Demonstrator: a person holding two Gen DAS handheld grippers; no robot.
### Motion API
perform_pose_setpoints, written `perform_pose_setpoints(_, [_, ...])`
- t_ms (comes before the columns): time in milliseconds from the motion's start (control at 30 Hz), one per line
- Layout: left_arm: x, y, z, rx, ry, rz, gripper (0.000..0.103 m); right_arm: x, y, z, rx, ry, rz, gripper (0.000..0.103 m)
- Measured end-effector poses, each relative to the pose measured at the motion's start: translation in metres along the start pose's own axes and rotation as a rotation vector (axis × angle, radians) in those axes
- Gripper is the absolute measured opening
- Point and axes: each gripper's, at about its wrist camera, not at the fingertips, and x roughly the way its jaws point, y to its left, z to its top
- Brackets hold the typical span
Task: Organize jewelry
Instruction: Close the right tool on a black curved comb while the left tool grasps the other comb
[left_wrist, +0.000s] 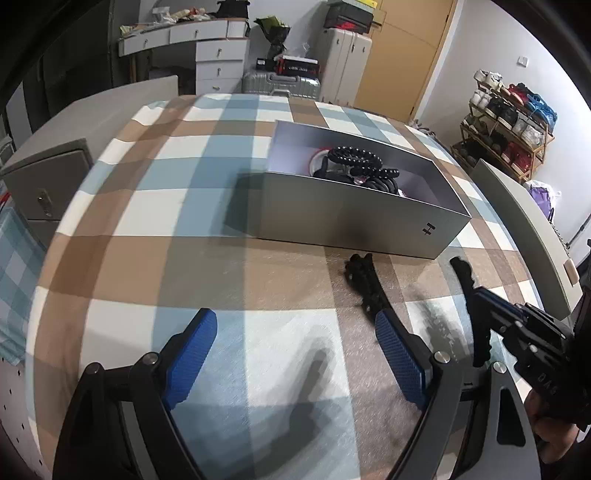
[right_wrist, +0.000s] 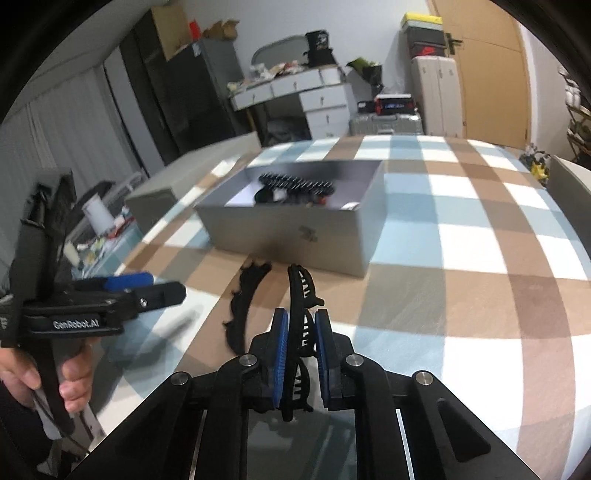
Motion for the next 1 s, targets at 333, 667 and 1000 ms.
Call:
perform_pose_setpoints(333, [0.025, -0.035, 0.010, 0.087, 0.080, -0.083, 0.084, -0.027, -0.020, 0.009, 0.029, -0.127, 0.052, 0.014])
perform_pose_setpoints(667, [0.039, -0.048, 0.015, 0.149, 0.134, -0.019, 0.083, -0.026, -0.037, 0.010, 0.060, -0.139, 0.091, 0.014])
perform_pose_setpoints(1000, [0.032, -0.056, 0.011, 0.270, 0.174, 0.039, 0.020, -0.028, -0.041, 0.008, 0.083, -0.142, 0.130, 0.014])
